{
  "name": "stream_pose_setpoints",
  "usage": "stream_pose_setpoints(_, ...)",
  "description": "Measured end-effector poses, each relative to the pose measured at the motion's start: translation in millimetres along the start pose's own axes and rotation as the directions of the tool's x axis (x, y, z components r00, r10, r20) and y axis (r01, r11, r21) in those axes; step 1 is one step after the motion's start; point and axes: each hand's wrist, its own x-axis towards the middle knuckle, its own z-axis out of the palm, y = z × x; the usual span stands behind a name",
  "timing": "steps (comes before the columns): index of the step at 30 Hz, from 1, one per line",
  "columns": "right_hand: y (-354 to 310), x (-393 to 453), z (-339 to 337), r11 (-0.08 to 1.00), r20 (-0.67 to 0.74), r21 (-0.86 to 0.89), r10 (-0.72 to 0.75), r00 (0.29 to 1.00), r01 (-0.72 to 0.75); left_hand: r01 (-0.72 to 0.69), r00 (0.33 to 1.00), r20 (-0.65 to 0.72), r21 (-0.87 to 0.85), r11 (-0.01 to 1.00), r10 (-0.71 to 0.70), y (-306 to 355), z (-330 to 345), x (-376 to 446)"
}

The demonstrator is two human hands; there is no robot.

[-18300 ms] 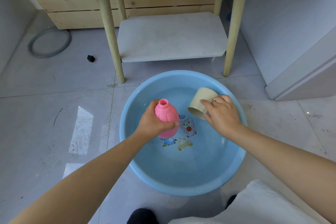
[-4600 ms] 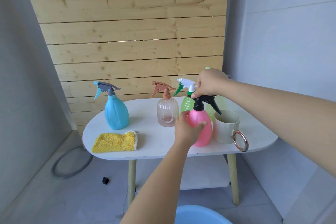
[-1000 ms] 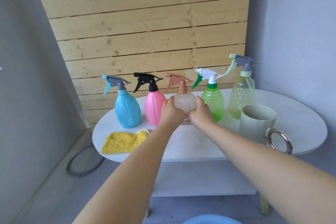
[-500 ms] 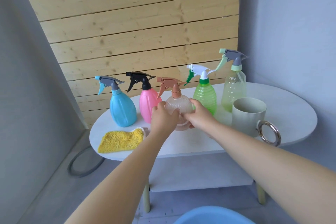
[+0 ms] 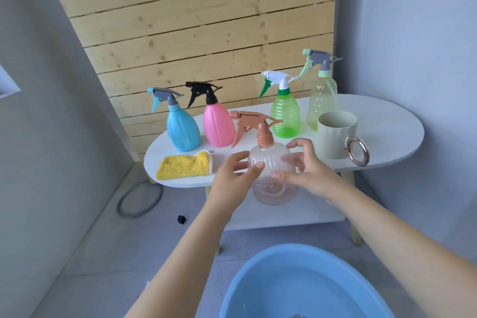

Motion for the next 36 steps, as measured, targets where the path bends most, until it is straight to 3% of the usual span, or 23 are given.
stream_pose_setpoints(2, 4.0, -17.3, 4.0, 0.999, -0.008, -0.04, -0.001, 1.0, 0.001, 0.017, 0.999, 0.034, -0.05, 0.999, -0.016, -2.3, 4.1, -15.0)
stream_pose_setpoints(6, 28.4, -41.3, 14.5, 0.995, 0.011, 0.092, 0.038, 0.999, -0.039, 0.074, 0.997, 0.036, -0.038, 0.997, -0.072, -19.5, 9.0, -34.1)
stream_pose_setpoints(10, 58.0, -49.9, 16.9, 0.991, 0.047, 0.02, 0.13, 0.99, -0.131, 0.172, 0.982, -0.066, -0.098, 0.98, -0.179, -48.9, 11.5, -36.8)
stream_pose_setpoints(12, 66.7, -52.1, 16.5, 0.984, 0.104, -0.078, 0.166, 0.981, -0.158, 0.108, 0.991, -0.079, -0.015, 0.994, -0.108, -61.2, 13.9, -35.3)
stream_pose_setpoints(16, 77.2, -55.7, 12.1, 0.958, 0.153, -0.262, 0.159, 0.976, -0.115, -0.057, 0.998, 0.047, 0.173, 0.983, 0.05, -68.9, 14.0, -31.9)
stream_pose_setpoints(23, 93.3, -64.4, 8.8, 0.902, 0.145, -0.431, 0.097, 0.985, -0.026, -0.068, 0.996, 0.068, 0.3, 0.952, 0.05, -81.4, 13.6, -33.4)
stream_pose_setpoints(25, 92.0, -68.3, 13.4, 0.788, 0.066, -0.615, 0.011, 0.998, 0.032, -0.015, 1.0, -0.02, 0.284, 0.959, 0.022, -82.2, 19.0, -35.4)
stream_pose_setpoints(27, 88.0, -69.4, 17.1, 0.588, 0.002, -0.805, -0.123, 0.992, 0.075, 0.063, 0.997, -0.054, 0.256, 0.965, -0.051, -83.9, 26.4, -37.9)
stream_pose_setpoints(30, 87.4, -69.7, 19.2, 0.532, -0.024, -0.845, -0.119, 0.993, 0.044, 0.138, 0.987, 0.063, 0.139, 0.981, -0.148, -80.7, 26.7, -41.0)
stream_pose_setpoints(33, 94.6, -69.5, 12.2, 0.605, -0.058, -0.796, -0.017, 0.998, -0.036, 0.138, 0.96, 0.246, 0.011, 0.99, -0.137, -77.5, 17.6, -43.1)
stream_pose_setpoints(36, 98.5, -69.9, 6.0, 0.696, -0.055, -0.712, 0.068, 0.996, -0.087, 0.06, 0.907, 0.411, 0.096, 0.994, -0.094, -86.5, 11.1, -42.0)
